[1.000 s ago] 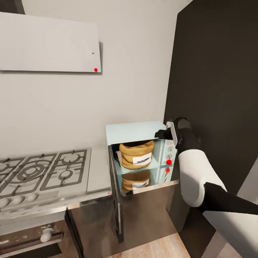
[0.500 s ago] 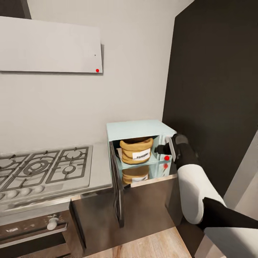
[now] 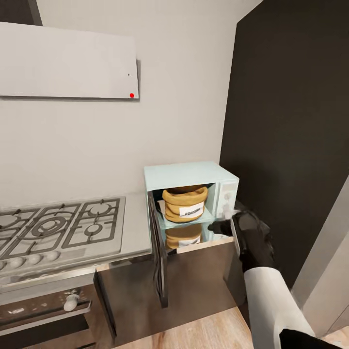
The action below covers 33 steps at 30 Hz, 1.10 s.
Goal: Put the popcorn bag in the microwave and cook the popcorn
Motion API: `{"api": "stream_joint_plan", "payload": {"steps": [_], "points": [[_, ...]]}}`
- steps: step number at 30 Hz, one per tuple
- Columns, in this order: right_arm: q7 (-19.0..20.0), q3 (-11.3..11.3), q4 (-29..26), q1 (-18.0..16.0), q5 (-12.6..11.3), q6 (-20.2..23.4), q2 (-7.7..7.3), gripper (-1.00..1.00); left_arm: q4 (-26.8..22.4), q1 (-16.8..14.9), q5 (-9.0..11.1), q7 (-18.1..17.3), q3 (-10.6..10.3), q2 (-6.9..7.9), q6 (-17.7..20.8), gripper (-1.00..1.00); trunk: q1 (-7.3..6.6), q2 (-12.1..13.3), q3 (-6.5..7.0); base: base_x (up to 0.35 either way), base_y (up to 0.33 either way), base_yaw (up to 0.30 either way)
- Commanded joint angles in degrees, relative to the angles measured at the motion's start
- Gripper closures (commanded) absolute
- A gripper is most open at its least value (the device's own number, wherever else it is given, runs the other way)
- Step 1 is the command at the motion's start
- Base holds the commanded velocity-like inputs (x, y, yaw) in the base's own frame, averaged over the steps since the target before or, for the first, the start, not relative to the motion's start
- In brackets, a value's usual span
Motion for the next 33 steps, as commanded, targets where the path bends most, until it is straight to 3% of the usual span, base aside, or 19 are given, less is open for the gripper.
{"api": "stream_joint_plan", "payload": {"steps": [1,3,6,8,11,14,20,23,25,27,29,33], "points": [[2.6,0.9,-0.5,1.1,0.7,-2.2,0.06,-1.00,0.0,0.0,0.4,0.0,0.1,-0.01,-0.2,-1.00,0.01,0.0,-0.07,0.000,0.000,0.000],[8.1,1.6,-0.8,2.0,0.6,-6.9,0.06,-1.00,0.0,0.0,0.4,0.0,0.1,-0.01,-0.2,-1.00,0.01,0.0,-0.07,0.000,0.000,0.000],[15.1,1.7,-0.9,2.2,0.6,-9.4,0.06,-1.00,0.0,0.0,0.4,0.0,0.1,-0.01,-0.2,-1.00,0.01,0.0,-0.07,0.000,0.000,0.000],[16.7,1.8,-1.2,2.3,0.6,-10.2,0.06,-1.00,0.0,0.0,0.4,0.0,0.1,-0.01,-0.2,-1.00,0.01,0.0,-0.07,0.000,0.000,0.000],[16.7,1.7,-0.6,2.3,0.7,-21.8,0.06,-1.00,0.0,0.0,0.4,0.0,0.1,-0.01,-0.2,-1.00,0.01,0.0,-0.07,0.000,0.000,0.000],[16.3,1.6,3.9,2.3,0.6,-32.9,0.06,-1.00,0.0,0.0,0.4,0.0,0.1,-0.01,-0.2,-1.00,0.01,0.0,-0.07,0.000,0.000,0.000],[16.3,1.5,11.9,2.3,0.5,-46.8,0.06,-1.00,-0.1,0.0,0.4,0.0,0.1,0.00,-0.2,-1.00,0.01,0.0,-0.07,0.000,0.000,0.000],[16.3,1.5,12.9,2.3,-0.8,-49.7,0.06,-1.00,-0.1,0.0,0.4,0.0,0.1,0.00,-0.2,-1.00,0.01,0.0,-0.07,0.000,0.000,0.000],[16.2,1.0,13.9,2.3,-3.2,-51.7,0.06,-1.00,-0.1,0.0,0.4,0.0,0.1,-0.01,-0.2,-1.00,0.01,0.0,-0.07,0.000,0.000,0.000],[16.3,0.1,16.7,2.4,-5.3,-56.9,0.06,-1.00,-0.1,0.0,0.4,0.0,0.1,-0.01,-0.2,-1.00,0.01,0.0,-0.07,0.000,0.000,0.000],[16.3,-0.2,19.7,2.4,-5.7,-61.2,0.06,-1.00,-0.1,0.0,0.4,0.0,0.1,-0.01,-0.2,-1.00,0.01,0.0,-0.07,0.000,0.000,0.000],[16.5,-0.3,20.8,2.4,-5.8,-63.1,0.06,-1.00,-0.1,0.0,0.4,0.0,0.1,0.02,-0.2,-1.00,0.01,0.0,-0.07,0.004,0.000,0.000]]}}
